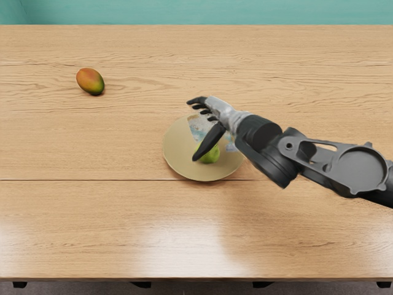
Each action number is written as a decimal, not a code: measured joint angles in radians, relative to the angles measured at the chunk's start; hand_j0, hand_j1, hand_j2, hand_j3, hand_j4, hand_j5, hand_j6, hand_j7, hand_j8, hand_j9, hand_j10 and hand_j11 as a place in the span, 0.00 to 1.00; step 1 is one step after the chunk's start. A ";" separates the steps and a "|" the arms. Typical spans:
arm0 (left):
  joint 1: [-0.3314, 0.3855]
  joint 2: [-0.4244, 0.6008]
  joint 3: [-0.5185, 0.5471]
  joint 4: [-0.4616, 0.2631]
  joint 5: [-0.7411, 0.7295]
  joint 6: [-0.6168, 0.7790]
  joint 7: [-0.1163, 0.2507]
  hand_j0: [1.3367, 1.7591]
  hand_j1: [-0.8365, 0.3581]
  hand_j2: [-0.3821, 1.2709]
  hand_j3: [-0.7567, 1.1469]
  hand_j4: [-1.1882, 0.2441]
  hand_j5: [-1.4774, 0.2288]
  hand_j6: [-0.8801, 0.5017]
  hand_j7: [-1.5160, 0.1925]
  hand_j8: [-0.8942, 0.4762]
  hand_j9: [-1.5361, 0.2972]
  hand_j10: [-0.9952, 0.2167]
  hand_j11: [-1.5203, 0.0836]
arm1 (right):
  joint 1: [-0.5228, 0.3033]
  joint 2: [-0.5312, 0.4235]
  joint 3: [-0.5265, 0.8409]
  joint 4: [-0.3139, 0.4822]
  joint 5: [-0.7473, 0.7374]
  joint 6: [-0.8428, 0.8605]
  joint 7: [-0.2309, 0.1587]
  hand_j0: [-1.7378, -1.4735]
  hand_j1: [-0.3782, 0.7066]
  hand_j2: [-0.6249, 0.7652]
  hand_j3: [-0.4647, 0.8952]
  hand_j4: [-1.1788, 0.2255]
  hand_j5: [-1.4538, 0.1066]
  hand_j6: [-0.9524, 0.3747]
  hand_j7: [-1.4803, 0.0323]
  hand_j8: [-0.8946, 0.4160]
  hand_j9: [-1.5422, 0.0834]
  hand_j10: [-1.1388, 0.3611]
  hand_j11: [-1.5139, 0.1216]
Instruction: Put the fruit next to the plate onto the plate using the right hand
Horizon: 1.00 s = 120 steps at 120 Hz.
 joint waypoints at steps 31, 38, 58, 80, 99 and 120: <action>0.000 0.000 0.000 0.000 0.000 0.000 0.000 0.76 0.99 0.23 0.40 0.83 0.87 0.64 0.89 0.65 0.84 0.82 0.95 | -0.270 -0.070 0.476 0.117 0.024 0.545 0.000 0.31 0.09 0.45 0.34 0.79 0.87 0.68 0.92 0.65 0.89 0.72 0.87; 0.000 0.000 0.000 0.000 0.000 0.000 0.000 0.76 0.99 0.23 0.40 0.83 0.87 0.64 0.89 0.65 0.84 0.82 0.95 | -0.347 -0.076 0.604 0.120 0.077 0.701 0.000 0.30 0.08 0.45 0.34 0.80 0.88 0.68 0.93 0.65 0.90 0.73 0.88; 0.000 0.000 -0.001 0.000 0.000 0.000 0.000 0.76 0.99 0.23 0.40 0.83 0.87 0.64 0.89 0.65 0.84 0.82 0.95 | -0.508 -0.112 0.859 0.094 0.275 0.941 0.000 0.30 0.07 0.45 0.34 0.81 0.90 0.69 0.94 0.66 0.92 0.74 0.89; 0.000 0.000 -0.001 0.000 0.000 0.001 0.000 0.76 0.99 0.23 0.40 0.83 0.87 0.64 0.89 0.65 0.84 0.82 0.95 | -0.697 -0.125 1.060 0.070 0.458 0.992 0.000 0.30 0.06 0.45 0.34 0.82 0.91 0.70 0.95 0.66 0.92 0.74 0.90; -0.002 0.000 -0.003 0.000 0.000 0.000 0.000 0.76 0.99 0.23 0.40 0.83 0.87 0.64 0.89 0.65 0.84 0.82 0.95 | -0.849 -0.126 1.225 0.047 0.560 1.000 0.000 0.30 0.05 0.45 0.34 0.82 0.91 0.70 0.96 0.66 0.93 0.74 0.91; -0.002 0.000 -0.003 0.001 0.000 0.000 0.000 0.76 0.99 0.23 0.40 0.83 0.87 0.64 0.89 0.65 0.84 0.82 0.95 | -0.979 -0.125 1.372 0.020 0.616 1.002 0.000 0.30 0.05 0.45 0.34 0.82 0.91 0.70 0.96 0.67 0.93 0.74 0.91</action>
